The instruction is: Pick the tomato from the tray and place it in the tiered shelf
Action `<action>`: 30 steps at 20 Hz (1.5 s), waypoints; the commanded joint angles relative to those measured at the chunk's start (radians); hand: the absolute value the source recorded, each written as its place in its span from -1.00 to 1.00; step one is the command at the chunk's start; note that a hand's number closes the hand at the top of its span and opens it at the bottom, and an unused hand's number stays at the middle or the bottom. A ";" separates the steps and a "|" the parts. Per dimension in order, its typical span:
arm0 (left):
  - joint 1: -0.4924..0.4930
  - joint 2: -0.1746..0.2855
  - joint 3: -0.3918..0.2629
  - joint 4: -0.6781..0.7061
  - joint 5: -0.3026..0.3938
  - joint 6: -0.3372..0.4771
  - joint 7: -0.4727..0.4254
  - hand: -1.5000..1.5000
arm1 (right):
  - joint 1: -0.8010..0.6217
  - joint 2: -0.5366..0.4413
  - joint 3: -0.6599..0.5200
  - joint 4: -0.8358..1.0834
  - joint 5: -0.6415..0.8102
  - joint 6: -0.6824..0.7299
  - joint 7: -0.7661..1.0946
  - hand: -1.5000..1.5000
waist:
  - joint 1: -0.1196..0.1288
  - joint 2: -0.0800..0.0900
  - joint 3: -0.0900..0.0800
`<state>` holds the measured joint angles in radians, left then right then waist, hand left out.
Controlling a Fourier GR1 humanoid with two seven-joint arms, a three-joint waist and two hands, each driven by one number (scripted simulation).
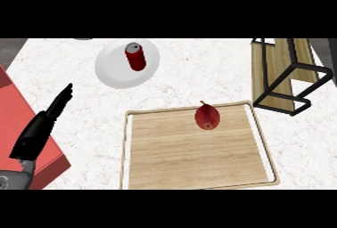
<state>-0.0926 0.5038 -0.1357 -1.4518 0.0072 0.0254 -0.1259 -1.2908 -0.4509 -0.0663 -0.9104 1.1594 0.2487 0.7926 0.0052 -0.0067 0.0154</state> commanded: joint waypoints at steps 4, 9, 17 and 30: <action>-0.024 -0.062 0.000 0.102 -0.020 -0.003 -0.043 0.00 | 0.080 0.007 -0.041 0.006 -0.049 -0.037 -0.072 1.00 | -0.008 0.009 -0.016; -0.013 -0.111 -0.031 0.081 -0.067 0.048 -0.021 0.00 | 0.169 0.030 -0.040 0.045 -0.033 -0.150 -0.109 1.00 | -0.003 0.011 -0.016; 0.002 -0.057 0.030 0.053 -0.015 -0.030 -0.006 0.00 | 0.273 -0.042 -0.100 0.077 -0.055 -0.213 -0.167 1.00 | -0.006 0.007 -0.015; -0.020 -0.040 0.060 0.070 -0.019 -0.054 0.005 0.00 | 0.336 0.002 -0.249 -0.133 -0.198 -0.553 -0.278 -1.00 | -0.018 0.004 -0.015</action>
<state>-0.1090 0.4725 -0.0923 -1.4374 -0.0264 -0.0121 -0.1166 -0.9782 -0.4353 -0.2789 -0.9534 0.9854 -0.1989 0.5539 0.0012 -0.0138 0.0148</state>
